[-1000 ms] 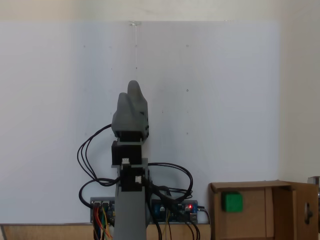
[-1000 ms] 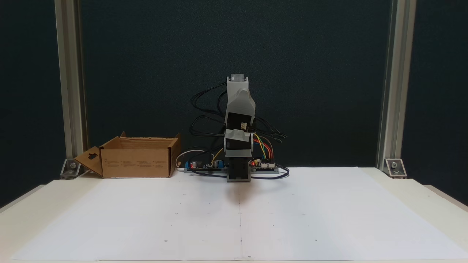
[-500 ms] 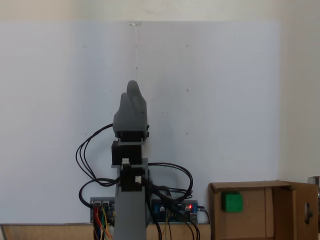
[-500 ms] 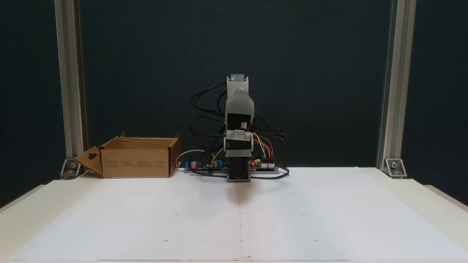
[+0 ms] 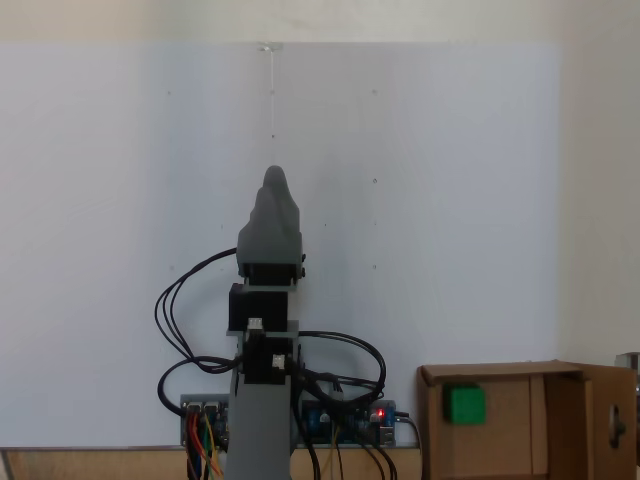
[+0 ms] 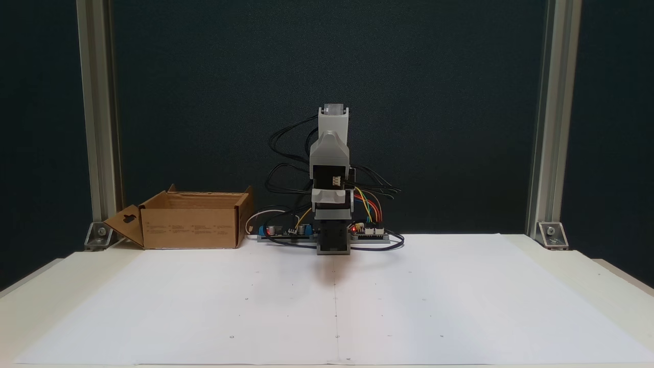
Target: Grasp a green dice and put it in the bin.
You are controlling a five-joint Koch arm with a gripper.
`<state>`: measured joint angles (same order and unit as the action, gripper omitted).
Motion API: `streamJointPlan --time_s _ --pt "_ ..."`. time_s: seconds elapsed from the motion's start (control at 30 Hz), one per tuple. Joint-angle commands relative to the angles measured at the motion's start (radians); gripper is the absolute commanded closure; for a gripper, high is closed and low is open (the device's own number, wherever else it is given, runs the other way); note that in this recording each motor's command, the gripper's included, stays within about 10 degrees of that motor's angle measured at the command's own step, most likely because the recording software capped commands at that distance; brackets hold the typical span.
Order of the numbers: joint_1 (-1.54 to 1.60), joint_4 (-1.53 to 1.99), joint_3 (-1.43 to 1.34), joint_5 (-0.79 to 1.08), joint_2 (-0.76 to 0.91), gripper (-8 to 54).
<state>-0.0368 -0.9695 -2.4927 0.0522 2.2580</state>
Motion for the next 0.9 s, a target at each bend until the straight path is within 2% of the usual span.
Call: streamJointPlan --time_s 0.0,0.87 --pt "-0.008 -0.15 0.023 -0.06 0.112 1.8" --pt "-0.008 -0.15 0.023 -0.058 0.11 0.9"
